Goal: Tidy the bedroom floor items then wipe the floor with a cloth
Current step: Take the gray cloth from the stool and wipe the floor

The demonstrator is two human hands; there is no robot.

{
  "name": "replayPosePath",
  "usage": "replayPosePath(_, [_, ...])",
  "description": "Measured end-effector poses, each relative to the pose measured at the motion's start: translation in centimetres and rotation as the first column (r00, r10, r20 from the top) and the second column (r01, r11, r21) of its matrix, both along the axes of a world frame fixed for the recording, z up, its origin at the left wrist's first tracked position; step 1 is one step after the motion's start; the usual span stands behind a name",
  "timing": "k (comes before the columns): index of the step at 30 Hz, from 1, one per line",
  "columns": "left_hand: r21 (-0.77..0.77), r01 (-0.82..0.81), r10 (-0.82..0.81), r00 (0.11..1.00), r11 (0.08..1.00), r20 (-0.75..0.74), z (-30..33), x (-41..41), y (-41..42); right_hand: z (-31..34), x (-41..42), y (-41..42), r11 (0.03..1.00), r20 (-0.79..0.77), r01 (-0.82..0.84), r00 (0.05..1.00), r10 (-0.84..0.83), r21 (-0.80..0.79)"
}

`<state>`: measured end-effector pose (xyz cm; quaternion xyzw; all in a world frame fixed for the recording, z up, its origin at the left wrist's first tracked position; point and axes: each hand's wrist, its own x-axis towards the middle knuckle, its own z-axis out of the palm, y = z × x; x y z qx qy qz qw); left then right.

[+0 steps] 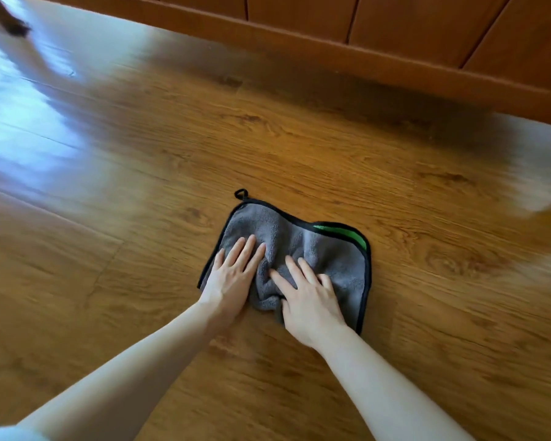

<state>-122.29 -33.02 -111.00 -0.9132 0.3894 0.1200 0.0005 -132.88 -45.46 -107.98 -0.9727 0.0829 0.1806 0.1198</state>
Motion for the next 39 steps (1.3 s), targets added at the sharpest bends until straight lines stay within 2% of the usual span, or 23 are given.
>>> replayPosePath(2, [-0.099,0.054,-0.043,0.993,0.994,0.112,-0.4,-2.0,1.8,0.3,-1.9,0.8,0.998,-0.025,-0.056,0.998,0.057,0.004])
replayPosePath(8, [-0.056,0.117,-0.107,0.983,0.992,0.152,-0.9,-7.9,8.3,1.3,-6.6,2.4,0.933,-0.112,-0.358,0.927,0.357,0.012])
replayPosePath(11, [0.008,0.130,-0.130,0.984,0.991,0.124,-0.7,-10.0,10.9,1.7,-8.1,3.3,0.882,-0.112,-0.469,0.876,0.470,0.034])
replayPosePath(12, [-0.014,0.126,-0.123,0.983,0.992,0.133,-0.8,-10.6,11.6,1.8,-8.4,3.6,0.865,-0.112,-0.501,0.859,0.500,0.024])
replayPosePath(15, [0.023,0.081,-0.083,0.994,0.996,0.072,0.3,-11.7,12.9,2.2,-8.3,3.7,0.820,-0.112,-0.570,0.819,0.563,-0.045])
replayPosePath(17, [0.039,0.087,-0.090,0.992,0.995,0.083,1.1,-11.9,13.3,2.4,-7.8,3.7,0.792,-0.127,-0.603,0.797,0.590,-0.101])
replayPosePath(20, [0.107,0.035,-0.038,0.999,0.994,0.023,2.5,-11.9,13.0,2.5,-7.4,4.5,0.770,-0.122,-0.614,0.789,0.602,-0.172])
replayPosePath(22, [0.129,0.006,-0.012,0.999,0.992,0.050,3.5,-12.3,12.5,2.3,-7.7,5.5,0.788,-0.106,-0.583,0.812,0.574,-0.199])
replayPosePath(27, [0.236,-0.131,0.123,0.991,0.963,0.050,5.9,-13.6,11.2,2.3,-7.7,6.6,0.827,-0.095,-0.533,0.846,0.525,-0.180])
replayPosePath(29, [0.332,-0.093,0.084,0.996,0.939,0.040,6.2,-13.0,11.1,2.3,-7.6,6.4,0.829,-0.071,-0.532,0.846,0.528,-0.174])
replayPosePath(32, [0.391,-0.049,0.027,0.998,0.919,0.062,7.5,-11.9,11.0,2.3,-7.6,5.9,0.841,-0.038,-0.521,0.852,0.522,-0.144])
replayPosePath(39, [0.443,0.086,-0.111,0.993,0.892,0.030,8.4,-8.5,11.4,1.4,-6.9,5.6,0.858,-0.012,-0.511,0.860,0.511,-0.054])
